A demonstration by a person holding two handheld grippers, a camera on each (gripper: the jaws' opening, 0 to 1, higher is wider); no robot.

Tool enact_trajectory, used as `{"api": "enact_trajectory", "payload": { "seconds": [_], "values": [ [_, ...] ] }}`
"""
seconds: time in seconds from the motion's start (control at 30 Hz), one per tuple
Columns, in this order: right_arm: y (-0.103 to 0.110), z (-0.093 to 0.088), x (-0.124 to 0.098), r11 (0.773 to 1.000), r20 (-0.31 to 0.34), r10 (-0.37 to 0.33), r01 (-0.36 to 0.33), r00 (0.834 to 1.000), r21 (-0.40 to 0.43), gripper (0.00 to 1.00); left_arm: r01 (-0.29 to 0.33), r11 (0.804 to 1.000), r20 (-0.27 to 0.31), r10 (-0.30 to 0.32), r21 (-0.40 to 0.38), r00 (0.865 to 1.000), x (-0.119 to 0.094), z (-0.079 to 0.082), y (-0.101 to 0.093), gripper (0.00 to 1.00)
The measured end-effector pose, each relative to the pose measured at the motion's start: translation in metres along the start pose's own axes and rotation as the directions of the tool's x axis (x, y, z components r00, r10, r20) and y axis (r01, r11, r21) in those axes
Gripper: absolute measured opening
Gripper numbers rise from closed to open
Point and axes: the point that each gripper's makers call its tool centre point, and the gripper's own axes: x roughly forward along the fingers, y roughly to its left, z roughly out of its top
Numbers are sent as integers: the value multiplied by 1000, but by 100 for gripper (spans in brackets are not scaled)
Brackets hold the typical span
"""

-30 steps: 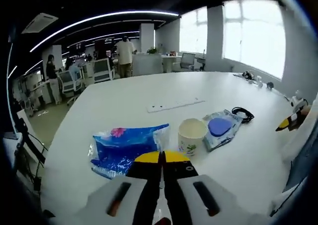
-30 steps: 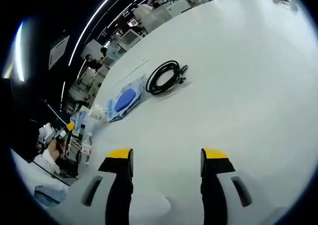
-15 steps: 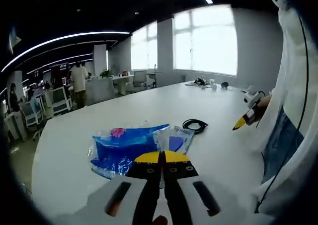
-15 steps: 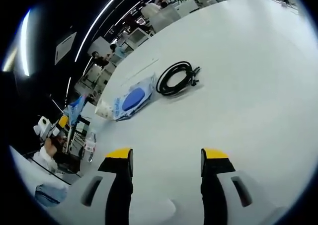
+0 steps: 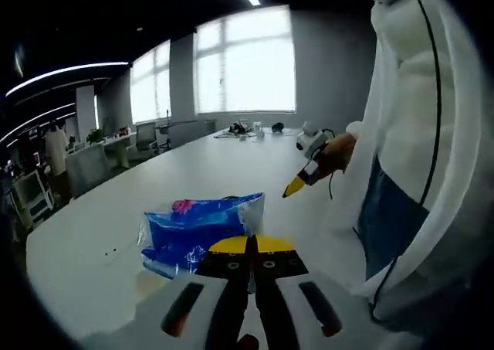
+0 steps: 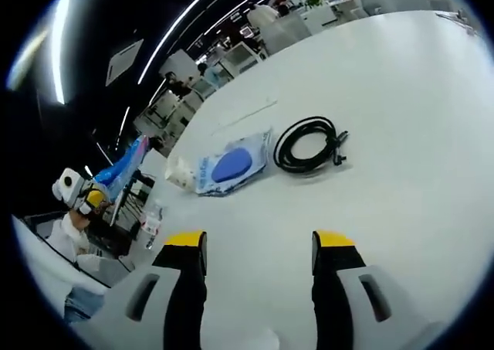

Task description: Arrange the tabletop items into an orderly group along one side of the table until the central work area is clear of visible clutter.

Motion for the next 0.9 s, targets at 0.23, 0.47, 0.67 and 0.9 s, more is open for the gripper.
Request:
{"api": "enact_trajectory", "payload": {
  "seconds": [0.23,0.47,0.67,0.9],
  "values": [
    [19,22,4,996,7,60,-59,998,-60,54,105,993,-7,-105,54,994,8,9,-17,0],
    [55,47,8,978,15,162,-158,987,-135,54,208,973,-31,-206,102,978,12,8,-31,0],
    [85,57,14,952,-7,245,-242,969,-189,54,291,947,-52,-286,135,957,17,12,-49,0],
    [123,60,24,894,-75,348,-355,935,-272,54,376,909,-81,-367,182,927,21,21,-67,0]
  ]
}}
